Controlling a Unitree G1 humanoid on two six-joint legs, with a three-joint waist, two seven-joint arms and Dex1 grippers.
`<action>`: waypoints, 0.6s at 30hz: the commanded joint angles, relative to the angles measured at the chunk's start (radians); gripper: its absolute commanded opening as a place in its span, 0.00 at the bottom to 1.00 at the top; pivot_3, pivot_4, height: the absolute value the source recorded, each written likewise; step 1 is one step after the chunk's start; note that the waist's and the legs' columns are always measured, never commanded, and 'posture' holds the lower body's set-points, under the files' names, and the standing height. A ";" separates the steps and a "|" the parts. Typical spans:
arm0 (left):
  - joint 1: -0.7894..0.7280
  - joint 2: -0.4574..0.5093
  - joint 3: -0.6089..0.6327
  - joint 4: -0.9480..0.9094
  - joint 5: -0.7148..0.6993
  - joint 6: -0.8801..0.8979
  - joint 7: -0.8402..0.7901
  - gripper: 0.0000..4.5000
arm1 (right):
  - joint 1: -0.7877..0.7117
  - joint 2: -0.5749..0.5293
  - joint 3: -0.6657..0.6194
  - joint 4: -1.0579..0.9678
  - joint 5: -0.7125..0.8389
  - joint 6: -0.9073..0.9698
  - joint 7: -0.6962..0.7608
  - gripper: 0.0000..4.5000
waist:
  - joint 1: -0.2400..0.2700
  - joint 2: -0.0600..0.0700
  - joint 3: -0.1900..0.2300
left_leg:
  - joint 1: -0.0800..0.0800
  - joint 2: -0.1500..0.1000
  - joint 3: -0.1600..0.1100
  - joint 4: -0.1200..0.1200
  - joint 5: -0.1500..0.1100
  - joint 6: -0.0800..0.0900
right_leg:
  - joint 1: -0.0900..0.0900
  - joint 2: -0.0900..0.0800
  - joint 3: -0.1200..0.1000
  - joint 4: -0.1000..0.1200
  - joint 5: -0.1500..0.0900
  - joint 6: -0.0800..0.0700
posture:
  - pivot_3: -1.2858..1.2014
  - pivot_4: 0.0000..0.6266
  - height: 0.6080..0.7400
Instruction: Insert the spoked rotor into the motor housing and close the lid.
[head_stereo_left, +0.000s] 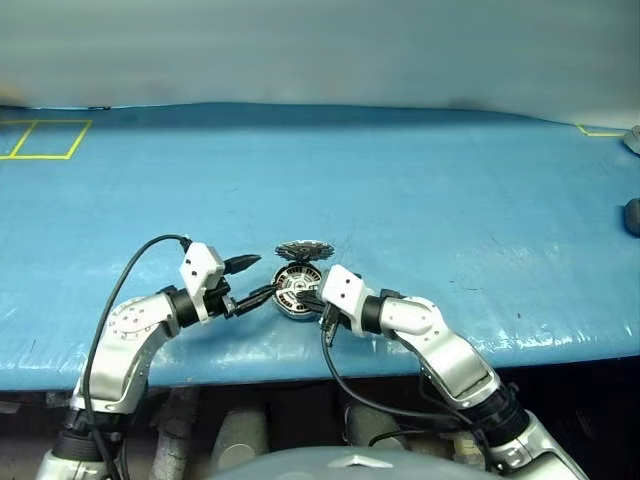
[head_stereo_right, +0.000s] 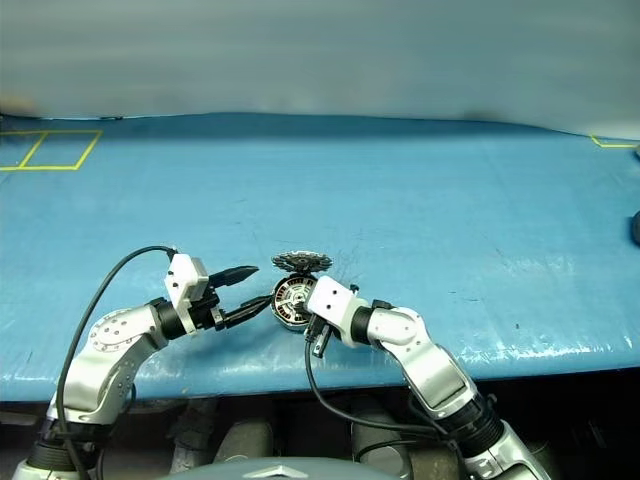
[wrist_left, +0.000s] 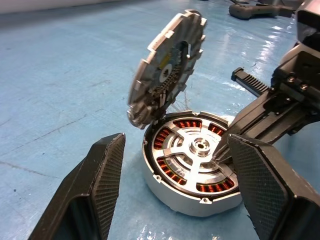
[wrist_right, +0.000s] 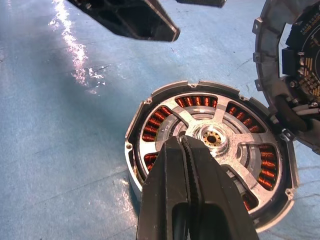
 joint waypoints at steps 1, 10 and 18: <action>-0.028 -0.002 0.034 0.007 -0.020 -0.003 0.014 0.78 | 0.021 -0.017 -0.061 -0.086 0.043 0.023 0.006 0.02 | 0.001 0.000 0.000 | 0.000 0.000 0.000 0.000 0.000 0.000 | 0.000 0.000 0.000 0.000 0.000 0.000 | 0.52 0.24 1.00; -0.254 -0.038 0.063 0.307 0.008 -0.080 0.009 0.57 | 0.135 -0.094 -0.183 -0.242 0.095 0.103 -0.028 0.00 | 0.009 -0.001 0.000 | -0.001 -0.001 -0.001 0.001 0.000 0.000 | 0.000 0.000 0.000 0.000 0.001 0.001 | 0.52 0.24 1.00; -0.527 -0.090 -0.062 0.547 0.105 -0.177 -0.089 0.00 | 0.224 -0.125 -0.247 -0.352 0.230 0.191 0.012 0.00 | 0.023 -0.001 0.000 | -0.003 -0.002 -0.001 0.001 0.000 0.000 | 0.000 0.000 0.000 -0.002 0.001 0.001 | 0.52 0.24 1.00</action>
